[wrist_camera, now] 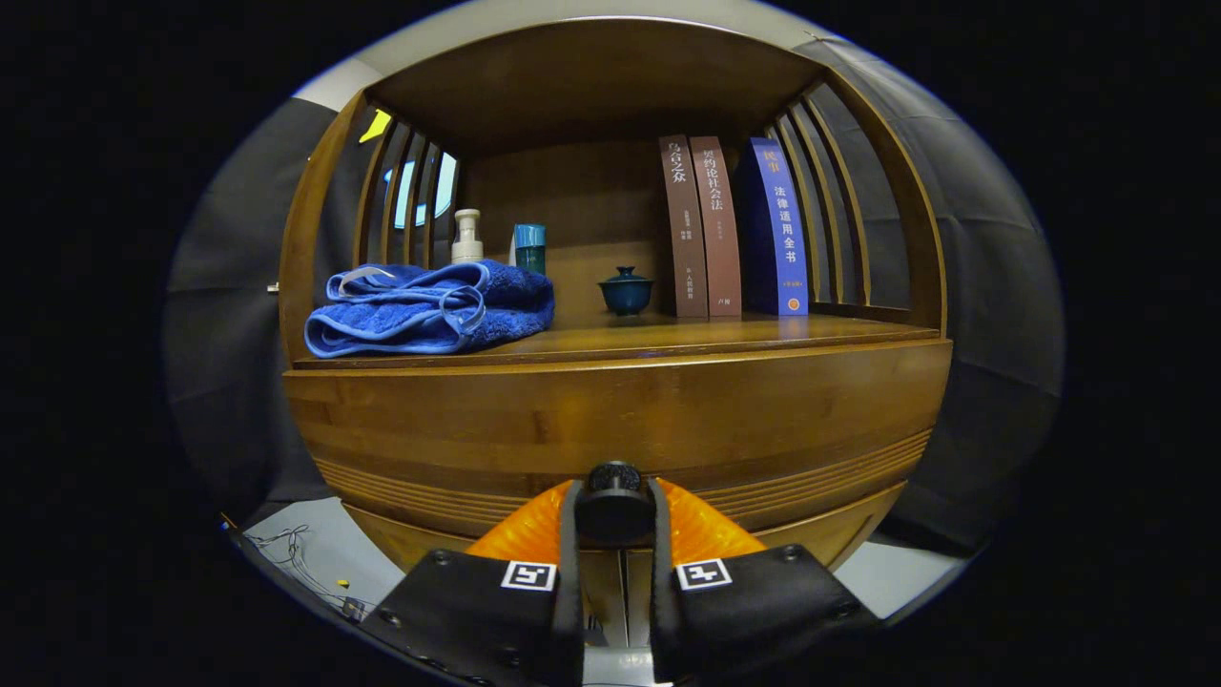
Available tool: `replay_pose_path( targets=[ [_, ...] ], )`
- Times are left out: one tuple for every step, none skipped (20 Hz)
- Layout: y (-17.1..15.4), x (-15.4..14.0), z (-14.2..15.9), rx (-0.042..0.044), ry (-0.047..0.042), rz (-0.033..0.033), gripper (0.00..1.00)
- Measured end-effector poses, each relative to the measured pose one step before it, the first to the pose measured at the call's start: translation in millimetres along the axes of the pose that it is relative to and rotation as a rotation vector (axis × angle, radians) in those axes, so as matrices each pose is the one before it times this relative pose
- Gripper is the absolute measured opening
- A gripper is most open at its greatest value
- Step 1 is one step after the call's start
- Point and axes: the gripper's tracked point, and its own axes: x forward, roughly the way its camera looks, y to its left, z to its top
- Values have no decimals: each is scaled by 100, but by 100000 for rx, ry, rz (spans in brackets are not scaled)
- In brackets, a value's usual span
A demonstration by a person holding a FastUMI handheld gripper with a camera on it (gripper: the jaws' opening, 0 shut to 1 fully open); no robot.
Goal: Pull open the drawer, take out the items inside it, and place them on the countertop above the cabinet.
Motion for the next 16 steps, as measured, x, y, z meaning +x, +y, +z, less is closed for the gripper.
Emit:
replay_pose_path(
  targets=[
    [28, -192, -56, -124, 275, 353, 31],
    [-19, -474, -18, -3, 213, 332, 31],
    [-81, -598, -95, 200, 52, 112, 31],
    [-39, -740, -91, 423, 173, 164, 31],
    [-39, -779, -110, 237, 150, -155, 31],
    [-57, -848, -95, 29, 116, -164, 31],
    [26, -823, -234, 112, 413, 237, 31],
    [1, -805, -2, -96, -78, 81, 31],
    [-72, -875, -143, 164, 53, 76, 31],
    [20, -766, -111, 253, 131, 280, 31],
    [-42, -746, -129, -215, -53, -3, 31],
    [-28, -776, -126, -170, -103, 167, 31],
    [4, -747, -46, -264, -57, 71, 31],
    [34, -706, -140, -313, -44, 182, 31],
    [-30, -722, -56, -503, 360, 49, 31],
    [19, -588, -23, -570, 134, 64, 31]
  ],
)
